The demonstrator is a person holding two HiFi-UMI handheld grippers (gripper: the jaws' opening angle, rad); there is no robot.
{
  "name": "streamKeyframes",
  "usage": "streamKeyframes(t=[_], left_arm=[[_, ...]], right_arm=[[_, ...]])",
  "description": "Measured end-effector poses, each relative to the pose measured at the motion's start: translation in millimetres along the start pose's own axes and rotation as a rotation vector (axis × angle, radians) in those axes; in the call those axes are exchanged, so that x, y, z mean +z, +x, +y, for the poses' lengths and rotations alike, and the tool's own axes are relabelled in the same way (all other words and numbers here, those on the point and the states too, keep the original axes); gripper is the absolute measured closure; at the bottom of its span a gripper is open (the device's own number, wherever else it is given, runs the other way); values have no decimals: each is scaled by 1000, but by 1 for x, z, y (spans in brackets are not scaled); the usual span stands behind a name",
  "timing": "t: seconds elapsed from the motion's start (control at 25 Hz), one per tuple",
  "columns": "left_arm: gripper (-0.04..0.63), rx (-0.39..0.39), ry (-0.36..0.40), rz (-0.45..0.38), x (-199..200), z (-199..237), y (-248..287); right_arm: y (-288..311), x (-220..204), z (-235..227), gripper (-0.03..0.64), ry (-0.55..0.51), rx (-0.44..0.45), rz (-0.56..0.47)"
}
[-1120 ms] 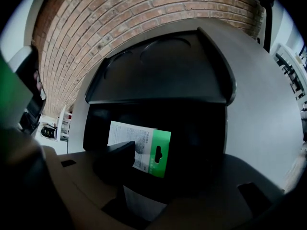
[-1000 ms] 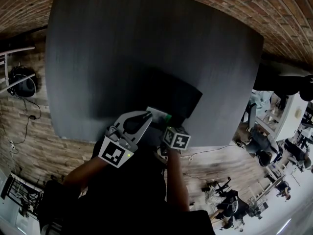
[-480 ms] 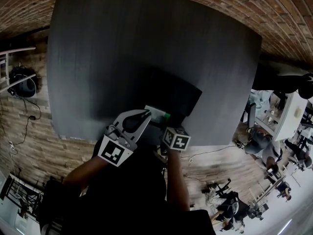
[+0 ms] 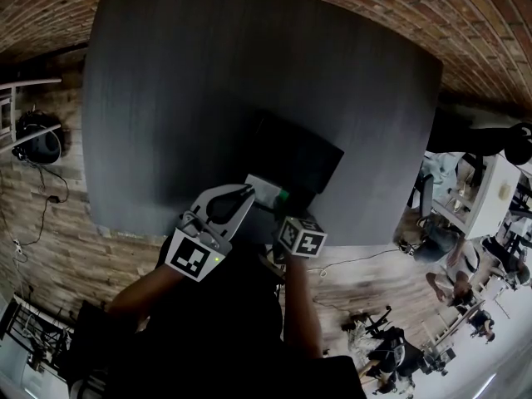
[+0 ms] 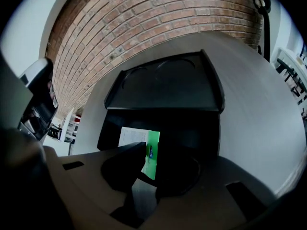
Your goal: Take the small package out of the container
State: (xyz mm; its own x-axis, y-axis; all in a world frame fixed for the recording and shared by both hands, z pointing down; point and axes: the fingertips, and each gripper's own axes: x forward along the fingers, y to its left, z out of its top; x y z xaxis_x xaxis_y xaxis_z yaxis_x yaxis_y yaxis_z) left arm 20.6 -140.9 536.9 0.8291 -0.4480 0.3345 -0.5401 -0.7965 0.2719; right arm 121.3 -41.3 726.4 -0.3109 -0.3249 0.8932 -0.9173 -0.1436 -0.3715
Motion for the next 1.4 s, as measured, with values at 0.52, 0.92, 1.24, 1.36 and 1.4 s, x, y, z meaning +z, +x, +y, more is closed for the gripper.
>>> streamKeyframes(t=[0.52, 0.92, 1.24, 1.36, 1.4], left_arm=[[549, 15, 12, -27, 1, -8, -17], [549, 44, 22, -58, 1, -12, -38], [549, 51, 31, -87, 4, -17, -50], [549, 51, 34, -91, 5, -21, -54], [549, 51, 35, -91, 5, -22, -56]], right_arm=[[-11, 3, 15, 558, -20, 31, -65], [-20, 6, 30, 575, -52, 42, -98], [-29, 5, 42, 584, -51, 50, -133], [-33, 5, 45, 586, -58, 57, -146], [-34, 4, 47, 588, -61, 59, -152]])
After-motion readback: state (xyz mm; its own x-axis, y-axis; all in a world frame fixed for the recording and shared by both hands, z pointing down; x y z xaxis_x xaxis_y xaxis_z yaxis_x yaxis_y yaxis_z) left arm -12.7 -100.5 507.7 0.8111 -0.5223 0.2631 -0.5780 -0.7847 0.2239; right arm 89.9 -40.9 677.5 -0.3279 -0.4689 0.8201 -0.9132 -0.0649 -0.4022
